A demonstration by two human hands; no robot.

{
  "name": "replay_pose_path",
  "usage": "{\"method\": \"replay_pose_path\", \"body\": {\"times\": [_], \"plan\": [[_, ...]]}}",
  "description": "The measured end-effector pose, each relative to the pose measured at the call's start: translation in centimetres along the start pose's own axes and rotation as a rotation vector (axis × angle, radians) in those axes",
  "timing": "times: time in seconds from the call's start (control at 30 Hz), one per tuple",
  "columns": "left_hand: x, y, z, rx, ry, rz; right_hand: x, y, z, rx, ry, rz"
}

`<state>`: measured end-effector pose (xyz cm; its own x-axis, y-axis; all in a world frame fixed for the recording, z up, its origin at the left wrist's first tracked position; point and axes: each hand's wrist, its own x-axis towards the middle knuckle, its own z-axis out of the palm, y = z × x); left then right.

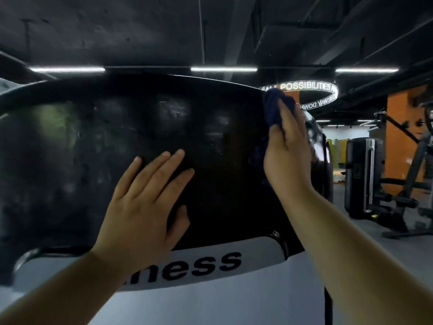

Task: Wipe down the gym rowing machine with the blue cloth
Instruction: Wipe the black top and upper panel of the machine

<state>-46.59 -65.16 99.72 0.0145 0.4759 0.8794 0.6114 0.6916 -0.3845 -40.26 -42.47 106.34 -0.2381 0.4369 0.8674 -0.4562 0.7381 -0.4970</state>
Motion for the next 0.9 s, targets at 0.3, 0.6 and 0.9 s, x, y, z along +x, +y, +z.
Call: {"method": "replay_pose_path", "body": {"times": [0.3,0.6,0.9], "plan": [[-2.8,0.6,0.7,-0.176,0.108,0.083,-10.8,-3.8,4.0,0.293,-0.472,-0.227],[-3.0,-2.2,0.4,-0.001,0.04,0.248,-8.6,-4.9,3.0,-0.135,-0.195,-0.194],[-11.6,-8.9,-0.9,-0.32,0.121,-0.668,-10.3,-10.5,12.6,-0.45,-0.455,-0.656]]}}
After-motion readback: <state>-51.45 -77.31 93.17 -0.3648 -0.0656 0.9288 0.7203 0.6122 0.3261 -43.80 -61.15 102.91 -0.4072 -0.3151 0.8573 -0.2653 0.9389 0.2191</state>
